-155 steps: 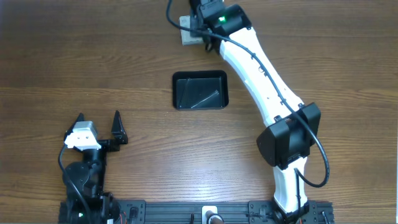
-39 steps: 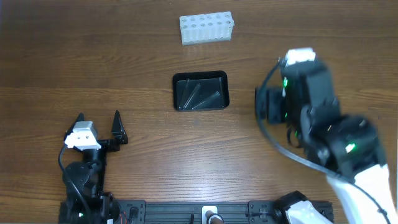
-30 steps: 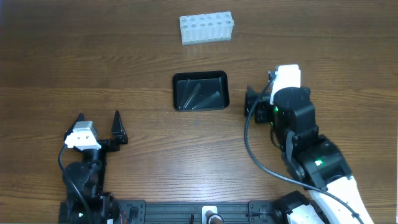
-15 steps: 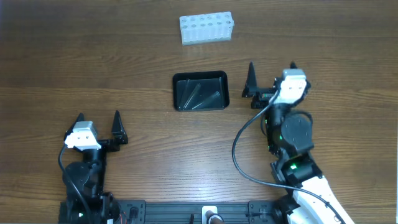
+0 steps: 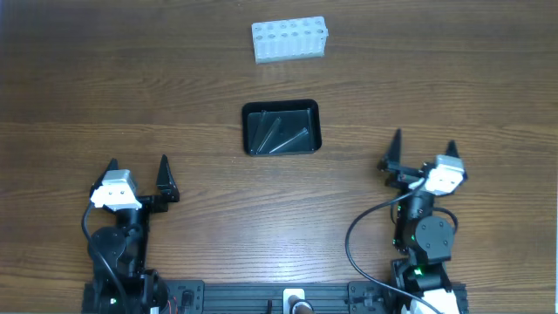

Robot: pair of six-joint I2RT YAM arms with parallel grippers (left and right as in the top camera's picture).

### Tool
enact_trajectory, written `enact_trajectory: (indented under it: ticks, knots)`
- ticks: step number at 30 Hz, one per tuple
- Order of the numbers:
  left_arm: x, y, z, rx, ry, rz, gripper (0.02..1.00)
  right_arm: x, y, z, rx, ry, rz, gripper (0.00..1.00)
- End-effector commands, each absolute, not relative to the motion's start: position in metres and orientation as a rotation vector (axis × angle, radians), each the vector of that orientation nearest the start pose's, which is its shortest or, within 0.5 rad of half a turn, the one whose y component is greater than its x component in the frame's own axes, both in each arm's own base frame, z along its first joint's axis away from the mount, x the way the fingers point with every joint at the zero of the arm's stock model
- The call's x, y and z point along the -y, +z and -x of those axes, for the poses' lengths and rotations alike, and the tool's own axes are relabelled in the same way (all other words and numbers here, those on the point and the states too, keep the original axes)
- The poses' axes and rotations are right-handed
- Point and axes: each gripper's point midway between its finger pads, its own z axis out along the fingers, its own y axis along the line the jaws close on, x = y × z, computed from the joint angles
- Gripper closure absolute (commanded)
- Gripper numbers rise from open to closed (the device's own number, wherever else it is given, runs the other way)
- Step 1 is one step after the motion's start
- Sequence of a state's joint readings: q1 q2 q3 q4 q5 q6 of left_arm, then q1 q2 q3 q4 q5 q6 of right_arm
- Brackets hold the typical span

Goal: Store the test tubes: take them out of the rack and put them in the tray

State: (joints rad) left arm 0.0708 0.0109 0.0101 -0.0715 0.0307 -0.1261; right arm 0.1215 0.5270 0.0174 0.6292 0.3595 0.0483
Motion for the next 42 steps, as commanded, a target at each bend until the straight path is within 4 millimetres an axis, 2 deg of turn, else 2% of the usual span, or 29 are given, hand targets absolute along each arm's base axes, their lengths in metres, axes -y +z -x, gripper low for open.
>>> enact_trajectory:
  ticks: [1, 6, 11, 14, 16, 25, 27, 31, 33, 42]
  knots:
    - [-0.011, 0.157, -0.246, -1.641, -0.063, 0.121, 0.020, 0.047, 0.204, -0.262, -1.440, -0.186, -0.289, 0.007]
    - [-0.011, 0.157, -0.246, -1.641, -0.063, 0.121, 0.020, 0.060, 0.184, -0.248, -1.517, -0.242, -0.318, 0.009]
    - [-0.011, 0.157, -0.246, -1.641, -0.063, 0.121, 0.020, 0.064, 0.162, -0.236, -1.598, -0.271, -0.323, 0.007]
    - [-0.011, 0.157, -0.246, -1.641, -0.063, 0.121, 0.020, 0.065, 0.170, -0.235, -1.562, -0.268, -0.331, 0.009]
    - [-0.011, 0.157, -0.246, -1.641, -0.063, 0.121, 0.020, 0.065, 0.164, -0.234, -1.587, -0.274, -0.329, 0.009]
    - [-0.011, 0.157, -0.246, -1.641, -0.063, 0.121, 0.020, 0.065, 0.165, -0.234, -1.585, -0.273, -0.328, 0.007]
    - [-0.011, 0.157, -0.246, -1.641, -0.063, 0.121, 0.023, 0.054, 0.164, -0.238, -1.594, -0.219, -0.277, 0.007]
    - [-0.011, 0.157, -0.246, -1.641, -0.063, 0.121, 0.020, 0.015, 0.158, -0.246, -1.639, -0.034, -0.099, 0.009]
    - [-0.011, 0.157, -0.246, -1.641, -0.063, 0.121, 0.020, 0.004, 0.156, -0.246, -1.647, 0.021, -0.048, 0.007]
    - [-0.011, 0.157, -0.246, -1.641, -0.063, 0.121, 0.020, 0.004, 0.156, -0.246, -1.646, 0.019, -0.050, 0.007]
